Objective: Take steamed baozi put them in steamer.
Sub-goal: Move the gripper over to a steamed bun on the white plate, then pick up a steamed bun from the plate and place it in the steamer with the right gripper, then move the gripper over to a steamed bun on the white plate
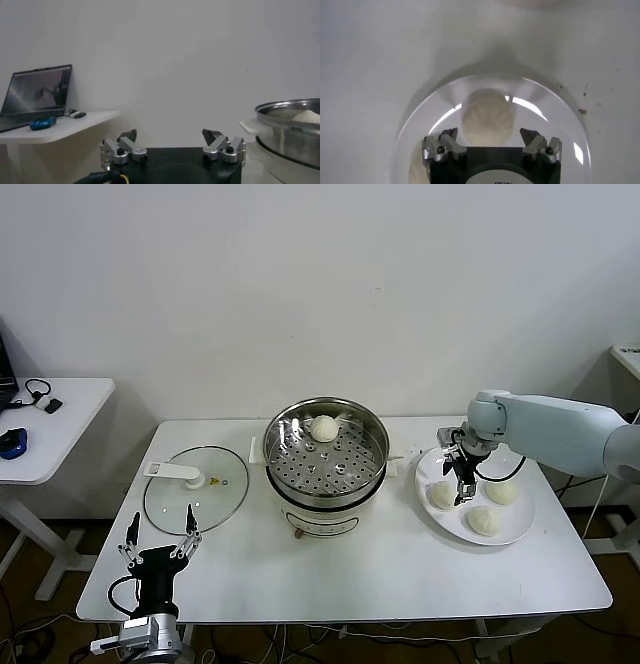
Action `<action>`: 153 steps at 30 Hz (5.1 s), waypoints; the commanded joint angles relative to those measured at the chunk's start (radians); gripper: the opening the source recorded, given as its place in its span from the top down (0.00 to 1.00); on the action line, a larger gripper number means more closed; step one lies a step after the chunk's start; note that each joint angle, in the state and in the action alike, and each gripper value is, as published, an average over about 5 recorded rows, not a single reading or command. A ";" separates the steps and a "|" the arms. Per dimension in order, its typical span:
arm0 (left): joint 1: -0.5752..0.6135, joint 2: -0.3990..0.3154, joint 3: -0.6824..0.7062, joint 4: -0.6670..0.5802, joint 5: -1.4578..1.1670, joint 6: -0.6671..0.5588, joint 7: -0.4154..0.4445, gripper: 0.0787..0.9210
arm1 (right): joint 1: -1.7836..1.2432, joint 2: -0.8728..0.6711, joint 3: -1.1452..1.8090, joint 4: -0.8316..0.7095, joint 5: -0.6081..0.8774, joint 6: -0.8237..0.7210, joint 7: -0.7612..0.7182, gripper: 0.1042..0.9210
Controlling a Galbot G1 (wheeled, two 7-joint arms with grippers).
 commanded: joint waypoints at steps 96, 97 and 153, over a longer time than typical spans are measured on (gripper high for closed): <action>0.017 -0.049 0.007 -0.077 -0.007 0.023 0.009 0.12 | 0.164 0.588 0.002 -0.081 0.357 -0.145 0.010 0.41; 0.017 -0.049 0.007 -0.076 -0.008 0.024 0.010 0.12 | 0.162 0.587 0.002 -0.081 0.354 -0.146 0.009 0.41; 0.048 -0.049 0.031 -0.070 0.066 0.001 -0.010 0.12 | 0.058 -0.323 0.079 0.222 -0.097 0.162 -0.121 0.12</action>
